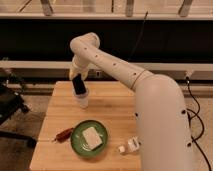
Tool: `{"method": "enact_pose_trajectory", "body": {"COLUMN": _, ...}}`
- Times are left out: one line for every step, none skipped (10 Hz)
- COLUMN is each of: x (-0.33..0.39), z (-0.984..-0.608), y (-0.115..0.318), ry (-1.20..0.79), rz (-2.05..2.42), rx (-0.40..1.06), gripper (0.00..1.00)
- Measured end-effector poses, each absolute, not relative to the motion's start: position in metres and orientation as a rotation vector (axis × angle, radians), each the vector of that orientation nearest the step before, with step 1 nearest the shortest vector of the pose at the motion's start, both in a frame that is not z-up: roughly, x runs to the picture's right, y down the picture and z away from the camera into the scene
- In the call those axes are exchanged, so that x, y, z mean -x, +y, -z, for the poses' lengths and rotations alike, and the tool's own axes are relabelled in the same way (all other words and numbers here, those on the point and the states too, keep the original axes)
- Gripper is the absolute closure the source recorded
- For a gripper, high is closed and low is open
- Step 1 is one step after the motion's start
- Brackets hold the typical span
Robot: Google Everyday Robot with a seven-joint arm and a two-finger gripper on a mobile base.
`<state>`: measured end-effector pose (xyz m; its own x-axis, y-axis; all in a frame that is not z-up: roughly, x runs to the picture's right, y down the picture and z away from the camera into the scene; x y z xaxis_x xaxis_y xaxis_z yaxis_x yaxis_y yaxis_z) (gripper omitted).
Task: Place the eraser in the ceramic cup
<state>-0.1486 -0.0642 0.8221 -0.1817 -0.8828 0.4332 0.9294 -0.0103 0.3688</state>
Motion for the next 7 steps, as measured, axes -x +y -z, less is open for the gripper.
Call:
{"method": "enact_pose_trajectory", "body": {"x": 0.149, "z": -0.824, "y": -0.066, "ry": -0.682, "rz": 1.613, "rx": 0.084, "gripper": 1.00}}
{"method": "enact_pose_trajectory", "body": {"x": 0.148, "z": -0.826, "y": -0.066, "ry": -0.690, "rz": 1.605, "rx": 0.078, "gripper": 1.00}}
{"method": "enact_pose_trajectory", "body": {"x": 0.148, "z": -0.829, "y": -0.066, "ry": -0.697, "rz": 1.601, "rx": 0.074, "gripper": 1.00}}
{"method": "enact_pose_trajectory", "body": {"x": 0.148, "z": -0.831, "y": -0.065, "ry": -0.702, "rz": 1.598, "rx": 0.072, "gripper": 1.00}}
{"method": "enact_pose_trajectory", "body": {"x": 0.149, "z": -0.834, "y": -0.063, "ry": -0.706, "rz": 1.595, "rx": 0.070, "gripper": 0.98}}
{"method": "enact_pose_trajectory", "body": {"x": 0.149, "z": -0.838, "y": -0.062, "ry": -0.711, "rz": 1.590, "rx": 0.069, "gripper": 0.90}}
{"method": "enact_pose_trajectory", "body": {"x": 0.149, "z": -0.840, "y": -0.061, "ry": -0.711, "rz": 1.587, "rx": 0.068, "gripper": 0.80}}
